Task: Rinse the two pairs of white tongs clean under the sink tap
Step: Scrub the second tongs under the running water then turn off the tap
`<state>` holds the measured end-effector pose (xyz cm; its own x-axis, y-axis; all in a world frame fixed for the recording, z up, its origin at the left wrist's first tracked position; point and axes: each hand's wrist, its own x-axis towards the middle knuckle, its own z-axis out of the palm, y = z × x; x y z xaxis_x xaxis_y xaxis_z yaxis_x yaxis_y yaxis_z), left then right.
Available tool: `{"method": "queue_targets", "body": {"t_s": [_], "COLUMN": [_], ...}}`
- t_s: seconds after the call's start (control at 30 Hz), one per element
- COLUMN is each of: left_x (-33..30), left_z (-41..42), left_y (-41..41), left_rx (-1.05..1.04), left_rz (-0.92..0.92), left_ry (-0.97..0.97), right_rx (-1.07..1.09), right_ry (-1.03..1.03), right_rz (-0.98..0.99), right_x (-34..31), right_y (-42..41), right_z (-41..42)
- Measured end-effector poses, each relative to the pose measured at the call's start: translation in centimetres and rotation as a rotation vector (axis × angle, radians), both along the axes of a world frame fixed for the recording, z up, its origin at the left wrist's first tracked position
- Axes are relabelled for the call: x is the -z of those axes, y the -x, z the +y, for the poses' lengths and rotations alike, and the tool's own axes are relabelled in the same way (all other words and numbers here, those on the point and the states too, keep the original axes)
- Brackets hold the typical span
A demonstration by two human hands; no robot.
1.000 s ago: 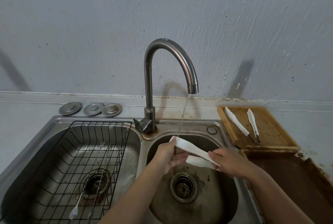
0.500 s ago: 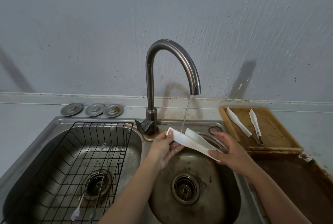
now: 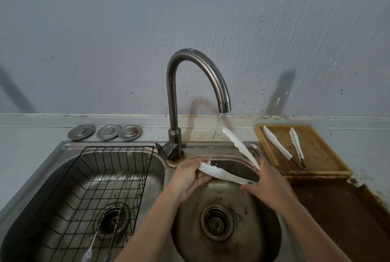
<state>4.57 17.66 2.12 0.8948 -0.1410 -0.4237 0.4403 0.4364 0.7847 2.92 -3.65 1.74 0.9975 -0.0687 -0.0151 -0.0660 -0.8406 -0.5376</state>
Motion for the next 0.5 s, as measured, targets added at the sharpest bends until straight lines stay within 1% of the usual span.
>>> {"method": "queue_targets", "body": {"t_s": [0.13,0.27,0.37,0.5], "left_x": [-0.3,-0.9,-1.4,-1.9], "left_z": [-0.7,-0.9,-1.0,-0.9], "left_y": [-0.1,-0.2,-0.3,-0.5], "left_rx": [0.033,0.055,0.045,0.038], "left_rz": [-0.016,-0.083,-0.147,-0.254], "left_ry": [-0.121,-0.224,-0.315,-0.511], "right_rx": [0.059,0.067,0.071,0.052], "right_ry": [-0.013,-0.059,-0.131,-0.238], "right_rz": [-0.055,-0.103,-0.122,-0.174], "right_x": [0.9,1.8,2.6,3.6], "right_y": [0.3,0.5,0.6,0.6], "right_z": [-0.3,-0.4,-0.1,0.9]}}
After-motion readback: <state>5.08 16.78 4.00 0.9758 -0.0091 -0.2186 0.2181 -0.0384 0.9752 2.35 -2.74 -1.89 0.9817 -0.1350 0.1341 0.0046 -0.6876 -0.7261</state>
